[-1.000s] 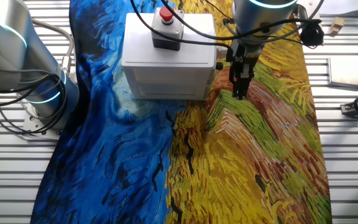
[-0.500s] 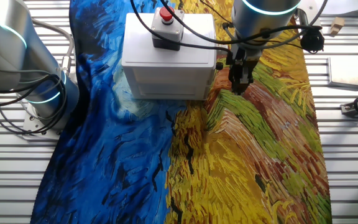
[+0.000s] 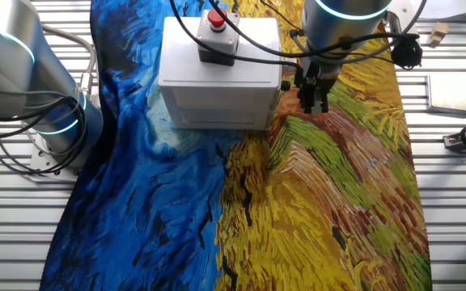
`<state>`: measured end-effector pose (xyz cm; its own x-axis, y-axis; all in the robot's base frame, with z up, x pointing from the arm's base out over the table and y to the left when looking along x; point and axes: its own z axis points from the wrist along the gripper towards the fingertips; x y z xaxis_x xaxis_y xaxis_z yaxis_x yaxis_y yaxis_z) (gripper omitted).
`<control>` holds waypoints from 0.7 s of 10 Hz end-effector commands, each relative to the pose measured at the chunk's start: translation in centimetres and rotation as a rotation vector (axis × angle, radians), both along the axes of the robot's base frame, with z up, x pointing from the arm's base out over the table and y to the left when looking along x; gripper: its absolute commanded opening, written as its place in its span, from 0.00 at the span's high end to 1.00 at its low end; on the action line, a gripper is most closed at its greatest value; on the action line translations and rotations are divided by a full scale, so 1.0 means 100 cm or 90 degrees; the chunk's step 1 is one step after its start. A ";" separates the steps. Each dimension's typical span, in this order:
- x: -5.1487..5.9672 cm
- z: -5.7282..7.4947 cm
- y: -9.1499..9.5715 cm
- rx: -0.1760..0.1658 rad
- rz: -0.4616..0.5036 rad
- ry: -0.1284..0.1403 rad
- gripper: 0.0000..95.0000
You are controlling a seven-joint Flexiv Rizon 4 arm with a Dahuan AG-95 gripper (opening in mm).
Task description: Take something out of a drawer
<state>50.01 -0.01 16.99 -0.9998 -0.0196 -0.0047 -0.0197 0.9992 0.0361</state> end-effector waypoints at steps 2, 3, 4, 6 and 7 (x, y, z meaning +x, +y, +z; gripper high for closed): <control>0.000 0.000 0.000 0.000 0.000 0.001 1.00; 0.000 0.000 0.000 0.000 0.000 0.001 1.00; 0.000 0.000 0.000 0.000 0.000 0.001 1.00; 0.000 0.000 0.000 0.000 0.008 0.000 1.00; 0.000 0.000 0.000 0.000 0.008 0.000 1.00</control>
<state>49.99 -0.02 17.02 -0.9994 -0.0334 -0.0045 -0.0336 0.9988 0.0364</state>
